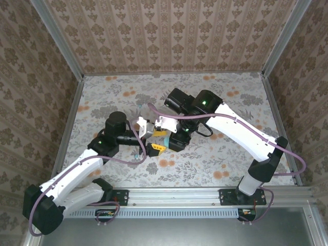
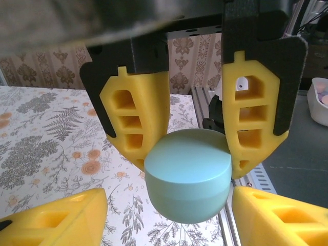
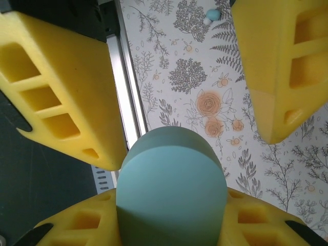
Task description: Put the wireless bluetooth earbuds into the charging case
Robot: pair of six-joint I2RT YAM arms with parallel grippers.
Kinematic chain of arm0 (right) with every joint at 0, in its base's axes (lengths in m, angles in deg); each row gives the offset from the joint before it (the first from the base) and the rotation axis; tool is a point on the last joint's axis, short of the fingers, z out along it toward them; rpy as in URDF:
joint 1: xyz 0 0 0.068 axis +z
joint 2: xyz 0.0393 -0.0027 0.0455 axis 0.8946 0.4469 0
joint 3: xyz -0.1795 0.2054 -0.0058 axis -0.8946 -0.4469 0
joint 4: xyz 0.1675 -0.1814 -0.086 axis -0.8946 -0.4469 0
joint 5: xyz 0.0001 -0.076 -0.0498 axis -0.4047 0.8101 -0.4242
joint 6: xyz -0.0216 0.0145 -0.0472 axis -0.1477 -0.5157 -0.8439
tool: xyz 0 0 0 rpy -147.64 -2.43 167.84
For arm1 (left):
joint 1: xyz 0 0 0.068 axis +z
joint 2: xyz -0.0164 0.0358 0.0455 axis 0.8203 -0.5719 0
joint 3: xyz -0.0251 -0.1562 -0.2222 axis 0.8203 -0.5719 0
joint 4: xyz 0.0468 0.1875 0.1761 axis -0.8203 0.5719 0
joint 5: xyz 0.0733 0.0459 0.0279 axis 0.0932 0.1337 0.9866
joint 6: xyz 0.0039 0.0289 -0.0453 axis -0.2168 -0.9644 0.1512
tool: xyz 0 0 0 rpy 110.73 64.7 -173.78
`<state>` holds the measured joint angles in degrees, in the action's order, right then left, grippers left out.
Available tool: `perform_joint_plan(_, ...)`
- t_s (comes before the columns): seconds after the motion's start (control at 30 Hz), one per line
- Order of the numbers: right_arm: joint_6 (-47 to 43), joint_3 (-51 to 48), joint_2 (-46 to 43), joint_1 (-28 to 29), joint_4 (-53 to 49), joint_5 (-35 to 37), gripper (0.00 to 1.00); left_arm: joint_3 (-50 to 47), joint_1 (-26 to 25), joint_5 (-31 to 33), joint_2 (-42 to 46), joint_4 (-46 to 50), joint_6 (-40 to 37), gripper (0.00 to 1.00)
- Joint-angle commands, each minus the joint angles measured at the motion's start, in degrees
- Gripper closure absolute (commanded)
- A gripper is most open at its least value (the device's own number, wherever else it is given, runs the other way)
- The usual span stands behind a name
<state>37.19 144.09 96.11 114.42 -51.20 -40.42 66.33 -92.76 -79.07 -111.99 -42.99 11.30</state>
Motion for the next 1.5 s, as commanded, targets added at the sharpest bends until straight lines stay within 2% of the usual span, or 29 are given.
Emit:
perform_joint_plan(0.0, -1.4, 1.2, -1.9, 0.5, 0.5, -1.7, 0.76, 1.2, -0.5, -0.5, 0.4, -1.8, 1.1, 0.36)
perform_joint_plan(0.63, -1.6, -2.0, -3.1, 1.5, 3.8, -1.1, 0.76, 1.5, -1.3, -2.7, -1.1, -4.2, 3.6, 0.50)
perform_joint_plan(1.0, -2.3, -3.4, -3.7, 1.7, 5.4, -0.7, 0.76, 1.2, -1.4, -4.2, -2.2, -7.5, 6.3, 0.48)
perform_joint_plan(1.13, -2.4, -3.6, -4.1, 1.7, 5.8, -1.1, 0.76, 1.8, -1.5, -4.9, -3.0, -6.0, 5.6, 0.53)
perform_joint_plan(1.33, -3.2, -4.4, -5.1, 1.6, 6.3, 0.2, 0.78, 1.5, -1.7, -3.7, -2.8, -3.6, 3.9, 0.42)
perform_joint_plan(1.47, -3.3, -4.9, -5.5, 1.7, 6.3, 0.5, 0.78, 1.3, -1.7, -3.9, -2.5, -2.7, 3.4, 0.42)
